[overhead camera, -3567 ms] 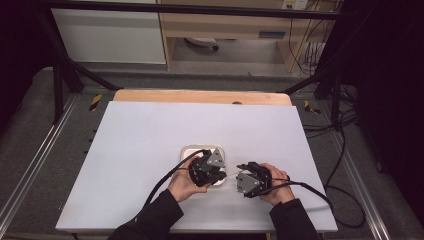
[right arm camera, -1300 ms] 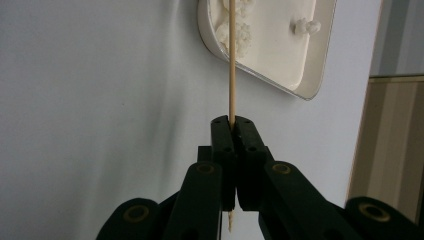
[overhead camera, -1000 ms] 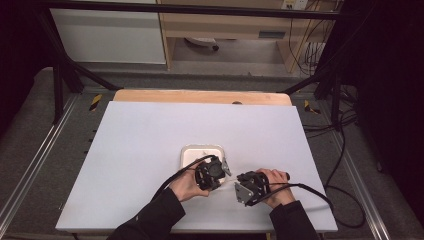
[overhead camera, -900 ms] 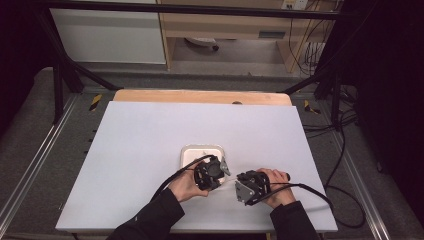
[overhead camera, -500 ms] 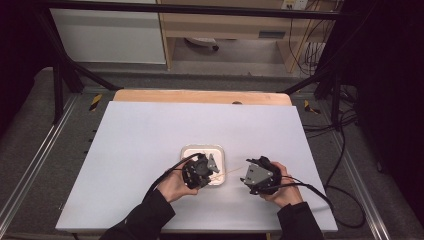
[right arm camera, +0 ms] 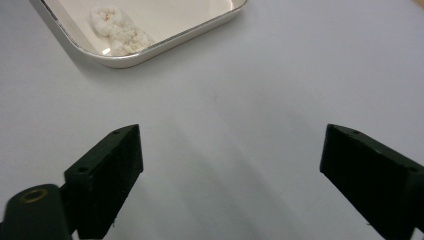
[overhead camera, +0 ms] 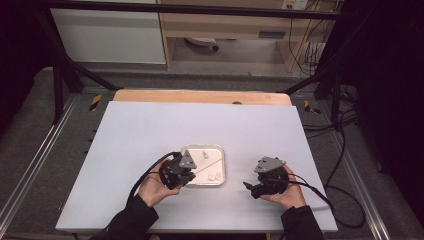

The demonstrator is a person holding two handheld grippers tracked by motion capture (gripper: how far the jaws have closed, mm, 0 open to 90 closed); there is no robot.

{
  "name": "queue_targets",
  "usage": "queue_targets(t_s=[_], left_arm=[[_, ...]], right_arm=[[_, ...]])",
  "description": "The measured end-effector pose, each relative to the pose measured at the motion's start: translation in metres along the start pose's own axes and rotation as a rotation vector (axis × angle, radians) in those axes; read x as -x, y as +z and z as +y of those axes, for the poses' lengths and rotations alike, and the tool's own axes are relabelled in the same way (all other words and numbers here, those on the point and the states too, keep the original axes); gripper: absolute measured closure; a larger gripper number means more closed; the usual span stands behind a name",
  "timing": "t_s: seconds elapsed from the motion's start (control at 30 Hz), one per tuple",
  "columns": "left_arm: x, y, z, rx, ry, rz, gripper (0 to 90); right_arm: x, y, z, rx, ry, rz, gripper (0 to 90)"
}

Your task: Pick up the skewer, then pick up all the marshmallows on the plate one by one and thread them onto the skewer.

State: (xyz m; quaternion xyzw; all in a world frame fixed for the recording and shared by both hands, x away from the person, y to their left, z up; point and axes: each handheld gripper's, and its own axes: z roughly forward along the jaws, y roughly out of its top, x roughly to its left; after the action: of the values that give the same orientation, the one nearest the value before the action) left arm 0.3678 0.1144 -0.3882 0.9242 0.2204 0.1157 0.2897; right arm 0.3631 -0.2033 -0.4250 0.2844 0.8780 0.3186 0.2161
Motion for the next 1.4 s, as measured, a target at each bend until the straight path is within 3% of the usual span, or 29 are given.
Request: queue_targets(t_s=[0.13,0.33,0.5,0.93,1.4], left_arm=[[-0.003,-0.008,-0.012,0.047,-0.041,0.028,88.7],[-0.007,-0.015,-0.037,0.123,-0.114,0.054,88.6],[-0.009,-0.021,-0.055,0.178,-0.165,0.079,88.6],[-0.011,-0.034,-0.09,0.28,-0.224,0.132,88.6],[-0.017,-0.036,-0.109,0.336,-0.276,0.129,88.6]], right_arm=[[0.002,0.002,0.0,-0.014,0.06,0.017,5.4],[0.0,0.002,0.004,0.034,0.132,0.064,3.9],[0.003,0.002,0.01,0.059,0.192,0.069,2.8],[-0.005,0.014,0.043,0.123,0.238,0.1,2.3],[-0.011,0.047,0.082,0.115,0.245,0.089,4.9]])
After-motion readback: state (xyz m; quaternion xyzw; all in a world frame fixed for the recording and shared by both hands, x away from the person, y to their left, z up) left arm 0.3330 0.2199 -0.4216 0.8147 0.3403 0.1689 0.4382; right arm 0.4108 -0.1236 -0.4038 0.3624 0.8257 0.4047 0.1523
